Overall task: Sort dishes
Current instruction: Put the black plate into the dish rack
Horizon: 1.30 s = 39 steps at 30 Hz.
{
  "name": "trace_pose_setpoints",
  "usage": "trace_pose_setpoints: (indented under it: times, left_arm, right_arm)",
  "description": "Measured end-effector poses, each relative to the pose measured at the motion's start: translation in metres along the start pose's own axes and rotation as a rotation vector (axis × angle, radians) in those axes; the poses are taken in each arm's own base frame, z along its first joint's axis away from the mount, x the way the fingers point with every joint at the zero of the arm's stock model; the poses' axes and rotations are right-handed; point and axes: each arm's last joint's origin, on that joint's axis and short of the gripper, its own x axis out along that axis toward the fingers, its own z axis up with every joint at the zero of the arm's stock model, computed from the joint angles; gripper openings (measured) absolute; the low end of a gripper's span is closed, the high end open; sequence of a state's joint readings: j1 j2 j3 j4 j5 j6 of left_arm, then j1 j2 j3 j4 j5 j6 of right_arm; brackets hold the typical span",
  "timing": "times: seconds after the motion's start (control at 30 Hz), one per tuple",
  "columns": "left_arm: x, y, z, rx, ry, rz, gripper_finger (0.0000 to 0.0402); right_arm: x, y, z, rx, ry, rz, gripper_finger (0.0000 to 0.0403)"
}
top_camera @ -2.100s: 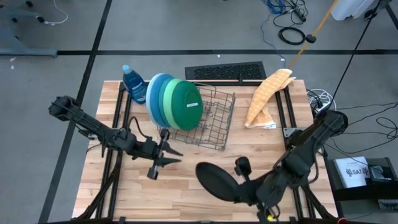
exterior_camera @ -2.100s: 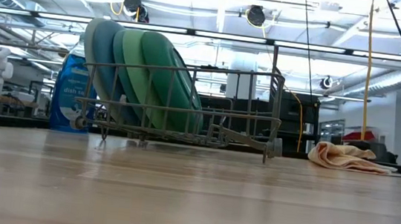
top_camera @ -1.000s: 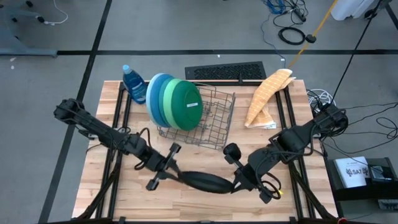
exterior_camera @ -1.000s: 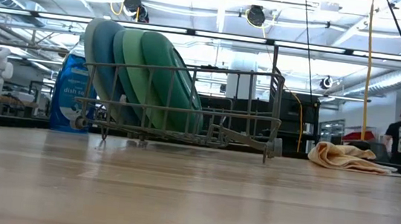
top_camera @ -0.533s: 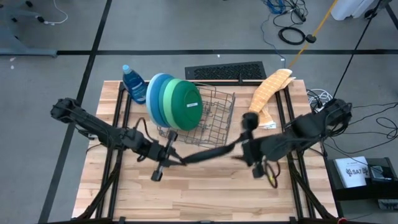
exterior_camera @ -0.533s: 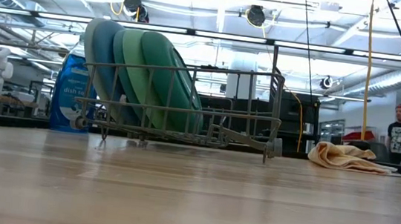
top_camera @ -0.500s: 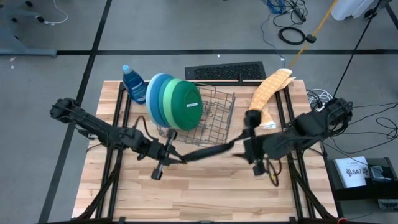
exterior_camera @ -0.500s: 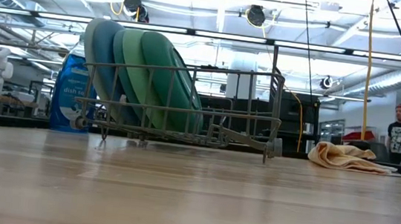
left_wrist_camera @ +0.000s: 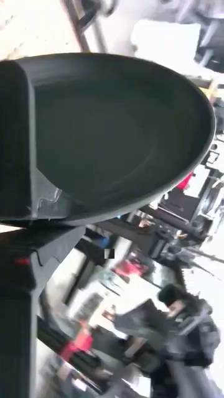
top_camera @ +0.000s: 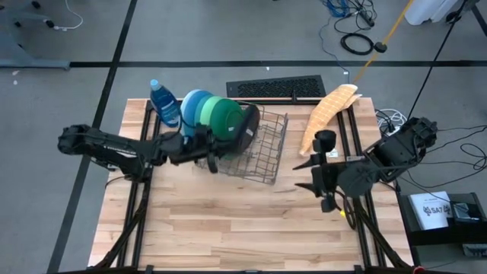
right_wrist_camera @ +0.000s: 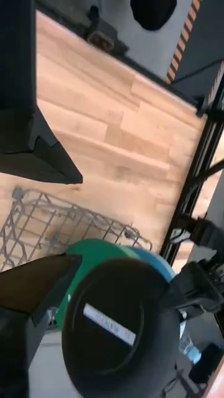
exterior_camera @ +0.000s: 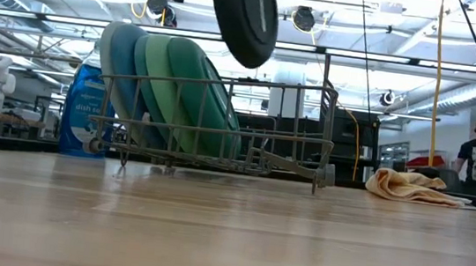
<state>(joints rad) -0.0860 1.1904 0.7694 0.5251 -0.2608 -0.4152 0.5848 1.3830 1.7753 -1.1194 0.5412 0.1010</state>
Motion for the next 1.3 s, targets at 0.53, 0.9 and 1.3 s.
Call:
trace_pose_setpoints:
  times: [0.53,0.9,1.3]
  left_arm:
    - [0.045,0.035,-0.022,-0.219,0.082,0.144,0.0001]
    - [0.055,0.045,-0.037,-0.171,0.145,0.331,0.0001]
    - [0.061,0.045,-0.04,-0.238,0.095,0.3,0.0016]
  right_arm:
    - [0.027,0.017,0.006,-0.071,0.026,-0.037,0.0187]
    - [0.031,0.023,0.007,-0.063,0.027,-0.031,0.0186]
    - [0.031,0.023,0.009,-0.054,0.002,-0.03,0.0186]
